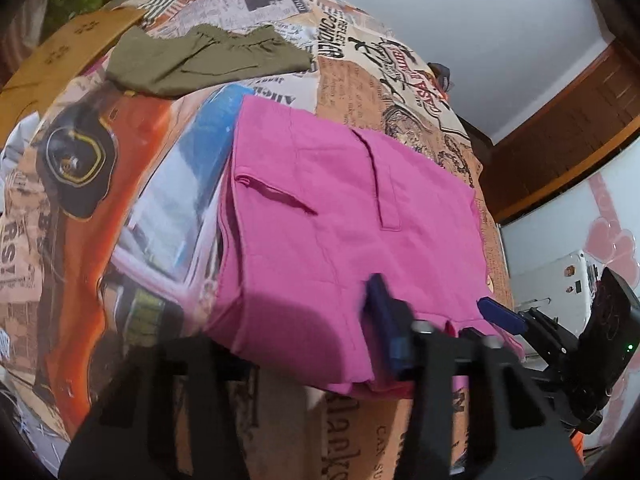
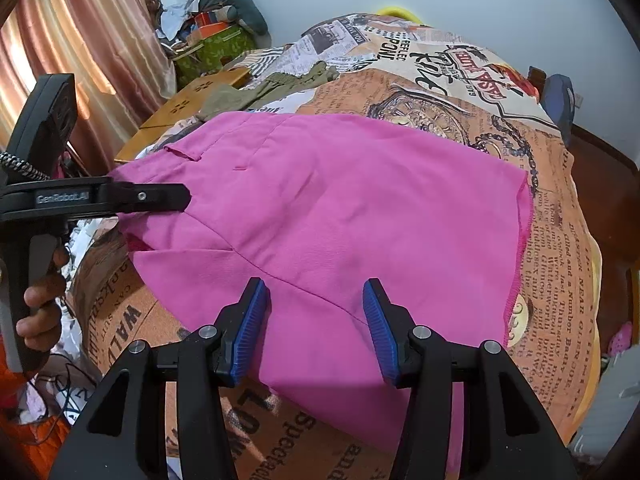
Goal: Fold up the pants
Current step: 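Grasp the pants corner with the left gripper and lift it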
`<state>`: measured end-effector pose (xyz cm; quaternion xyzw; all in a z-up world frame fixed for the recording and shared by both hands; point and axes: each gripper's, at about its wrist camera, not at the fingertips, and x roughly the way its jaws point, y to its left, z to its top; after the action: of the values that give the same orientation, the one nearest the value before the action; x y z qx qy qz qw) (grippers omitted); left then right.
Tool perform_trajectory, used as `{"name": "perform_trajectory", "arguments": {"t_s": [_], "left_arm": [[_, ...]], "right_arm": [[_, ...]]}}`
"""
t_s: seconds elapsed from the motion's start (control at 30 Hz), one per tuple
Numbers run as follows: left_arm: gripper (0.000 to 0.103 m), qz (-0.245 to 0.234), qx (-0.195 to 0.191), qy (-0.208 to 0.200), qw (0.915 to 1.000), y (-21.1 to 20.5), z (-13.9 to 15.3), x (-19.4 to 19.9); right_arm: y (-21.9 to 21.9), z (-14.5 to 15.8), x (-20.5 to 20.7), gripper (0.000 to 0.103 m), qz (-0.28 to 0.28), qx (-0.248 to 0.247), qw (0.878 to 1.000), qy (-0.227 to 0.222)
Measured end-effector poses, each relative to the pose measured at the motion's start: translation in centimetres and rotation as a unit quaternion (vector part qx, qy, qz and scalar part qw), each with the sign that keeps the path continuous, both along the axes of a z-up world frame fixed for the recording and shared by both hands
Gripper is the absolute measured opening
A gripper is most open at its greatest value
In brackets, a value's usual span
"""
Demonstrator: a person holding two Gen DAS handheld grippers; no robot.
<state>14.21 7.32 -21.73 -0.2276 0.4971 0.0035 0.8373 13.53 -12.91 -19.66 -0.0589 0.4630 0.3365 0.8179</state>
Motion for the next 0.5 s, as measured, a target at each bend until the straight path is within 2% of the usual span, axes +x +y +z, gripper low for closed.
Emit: {"name": "perform_trajectory", "arguments": {"t_s": [0.13, 0.3, 0.5], "left_arm": [[0.029, -0.016, 0.043, -0.019, 0.9988, -0.7, 0.5, 0.1], [0.027, -0.029, 0.095, -0.037, 0.9944, -1.0, 1.3, -0.2], [0.026, -0.009, 0.185, -0.059, 0.9810, 0.0, 3.0, -1.4]], "right_arm": [[0.0, 0.0, 0.2, 0.047, -0.003, 0.003, 1.000, 0.003], [0.5, 0.1, 0.7, 0.047, -0.004, 0.007, 1.000, 0.007], [2.1, 0.4, 1.0, 0.047, 0.012, 0.020, 1.000, 0.010]]}}
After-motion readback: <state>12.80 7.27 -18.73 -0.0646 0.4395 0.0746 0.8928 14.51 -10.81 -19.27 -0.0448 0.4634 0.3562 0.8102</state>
